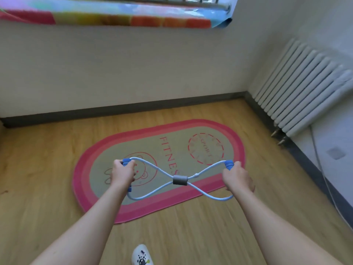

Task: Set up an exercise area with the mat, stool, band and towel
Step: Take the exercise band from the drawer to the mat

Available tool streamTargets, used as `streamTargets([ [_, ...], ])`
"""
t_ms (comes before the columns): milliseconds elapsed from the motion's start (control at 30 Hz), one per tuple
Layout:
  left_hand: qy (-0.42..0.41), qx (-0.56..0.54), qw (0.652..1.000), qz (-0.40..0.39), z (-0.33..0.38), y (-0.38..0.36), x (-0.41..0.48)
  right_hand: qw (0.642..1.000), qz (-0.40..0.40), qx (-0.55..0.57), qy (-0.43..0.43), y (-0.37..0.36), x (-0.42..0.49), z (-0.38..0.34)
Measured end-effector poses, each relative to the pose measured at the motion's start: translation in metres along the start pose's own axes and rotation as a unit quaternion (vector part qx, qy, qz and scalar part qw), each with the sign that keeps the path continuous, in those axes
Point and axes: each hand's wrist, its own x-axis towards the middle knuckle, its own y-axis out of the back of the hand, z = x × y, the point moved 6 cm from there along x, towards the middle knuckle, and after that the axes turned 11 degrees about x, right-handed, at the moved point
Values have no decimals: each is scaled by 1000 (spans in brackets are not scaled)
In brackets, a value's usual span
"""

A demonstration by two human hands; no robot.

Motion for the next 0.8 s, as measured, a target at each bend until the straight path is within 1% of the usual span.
streamTargets([
  [67,33,-14,999,26,3,-12,16,999,12,6,-32,6,26,14],
  [167,67,6,997,25,3,-45,27,998,6,5,-68,18,64,40],
  [300,85,42,995,-18,-3,-98,17,998,-22,-35,-42,22,99,58],
  [367,97,46,994,-19,-8,-124,15,997,-41,-63,-20,18,122,64],
  [433,113,46,993,1,-16,-147,11,995,-57,-85,11,7,151,71],
  [533,131,64,988,55,-31,-179,-3,989,-92,-102,50,-24,191,83],
  [600,145,88,983,75,-49,-205,-7,983,-118,-124,69,-52,208,96],
  [700,161,108,977,87,-89,-249,-1,967,-165,-164,101,-105,228,120],
  [800,184,123,972,83,-134,-282,20,957,-188,-187,116,-156,250,143],
])
